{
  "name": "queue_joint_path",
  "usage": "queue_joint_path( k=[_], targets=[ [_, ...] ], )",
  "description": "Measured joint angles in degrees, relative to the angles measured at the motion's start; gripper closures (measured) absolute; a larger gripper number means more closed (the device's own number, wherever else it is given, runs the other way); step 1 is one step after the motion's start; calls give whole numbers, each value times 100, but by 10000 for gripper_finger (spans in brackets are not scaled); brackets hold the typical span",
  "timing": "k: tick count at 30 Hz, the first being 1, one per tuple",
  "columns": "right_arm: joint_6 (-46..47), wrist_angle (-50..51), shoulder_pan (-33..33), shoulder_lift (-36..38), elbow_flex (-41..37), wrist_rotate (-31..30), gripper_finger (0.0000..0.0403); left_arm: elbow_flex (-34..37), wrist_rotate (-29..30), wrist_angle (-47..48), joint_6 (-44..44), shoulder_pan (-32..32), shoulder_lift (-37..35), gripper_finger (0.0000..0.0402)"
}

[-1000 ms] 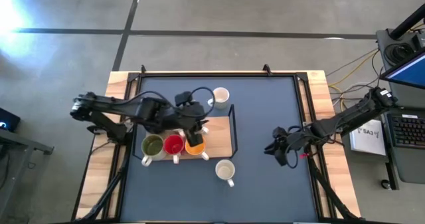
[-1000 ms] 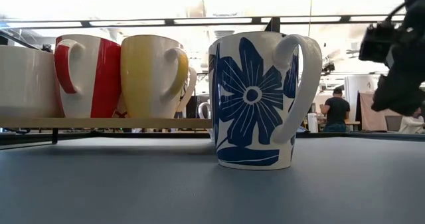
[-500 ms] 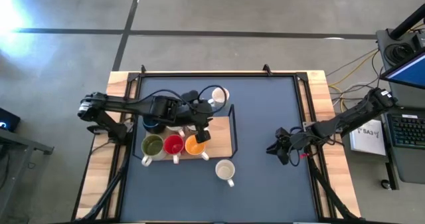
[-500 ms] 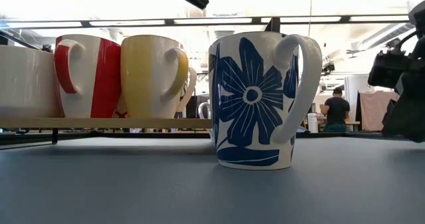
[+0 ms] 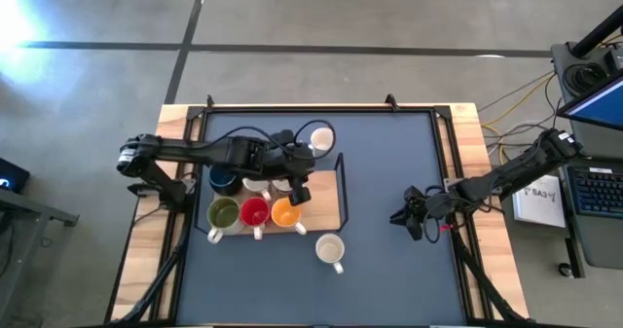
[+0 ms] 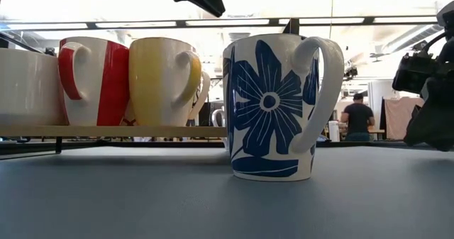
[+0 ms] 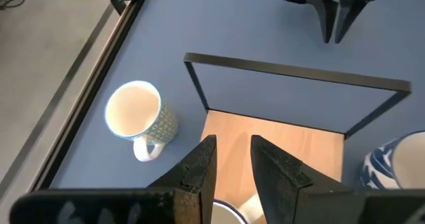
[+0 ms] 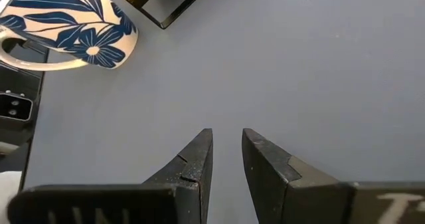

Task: Place coffee mugs
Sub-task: Put the light green patterned mug on the shelf

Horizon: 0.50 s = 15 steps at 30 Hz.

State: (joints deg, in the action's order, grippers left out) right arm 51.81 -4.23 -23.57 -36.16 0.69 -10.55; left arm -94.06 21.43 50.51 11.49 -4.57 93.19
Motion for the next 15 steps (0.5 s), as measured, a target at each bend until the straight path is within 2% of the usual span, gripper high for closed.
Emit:
queue_joint_path(
  k=[6, 13, 15],
  targets=[
    [74, -36, 0, 1, -2, 1, 326, 4, 0, -43, -315, 240, 50, 326],
    [73, -49, 0, 2, -4, 2, 326, 4, -29, -148, -1542, 690, 255, 326],
    [73, -62, 0, -7, -4, 2, 328, 4, -395, -234, -1871, 857, 393, 326]
  ],
)
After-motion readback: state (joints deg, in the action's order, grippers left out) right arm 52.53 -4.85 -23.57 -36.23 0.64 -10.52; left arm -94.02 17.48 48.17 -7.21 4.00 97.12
